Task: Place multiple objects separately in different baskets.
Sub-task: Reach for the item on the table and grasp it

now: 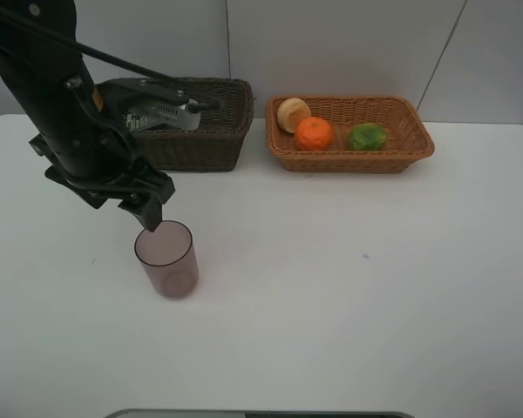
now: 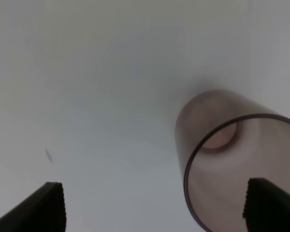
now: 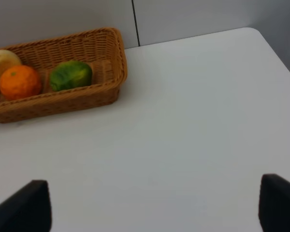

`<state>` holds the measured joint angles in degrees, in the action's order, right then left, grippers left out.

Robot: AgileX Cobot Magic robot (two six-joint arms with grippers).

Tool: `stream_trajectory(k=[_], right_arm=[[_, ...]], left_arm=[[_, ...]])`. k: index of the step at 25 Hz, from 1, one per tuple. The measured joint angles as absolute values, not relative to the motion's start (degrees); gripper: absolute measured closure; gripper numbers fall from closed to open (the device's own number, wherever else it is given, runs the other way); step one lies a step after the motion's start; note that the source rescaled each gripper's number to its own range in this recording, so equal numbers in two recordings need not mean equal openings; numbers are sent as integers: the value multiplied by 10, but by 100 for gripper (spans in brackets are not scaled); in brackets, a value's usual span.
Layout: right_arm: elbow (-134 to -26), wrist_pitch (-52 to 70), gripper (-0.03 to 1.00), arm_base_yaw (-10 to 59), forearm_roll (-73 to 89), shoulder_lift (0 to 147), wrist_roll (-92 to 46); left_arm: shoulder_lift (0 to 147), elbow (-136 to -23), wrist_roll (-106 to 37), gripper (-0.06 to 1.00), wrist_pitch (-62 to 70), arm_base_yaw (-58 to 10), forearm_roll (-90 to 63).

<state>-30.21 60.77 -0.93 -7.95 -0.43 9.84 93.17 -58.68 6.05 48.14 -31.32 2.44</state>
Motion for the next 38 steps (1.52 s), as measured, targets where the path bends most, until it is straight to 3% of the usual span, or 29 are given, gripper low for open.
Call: stream_trajectory(k=[38], right_arm=[[-302, 608, 9, -9, -80, -4, 98]], left_arm=[[1040, -525, 44, 0, 307, -313, 20]])
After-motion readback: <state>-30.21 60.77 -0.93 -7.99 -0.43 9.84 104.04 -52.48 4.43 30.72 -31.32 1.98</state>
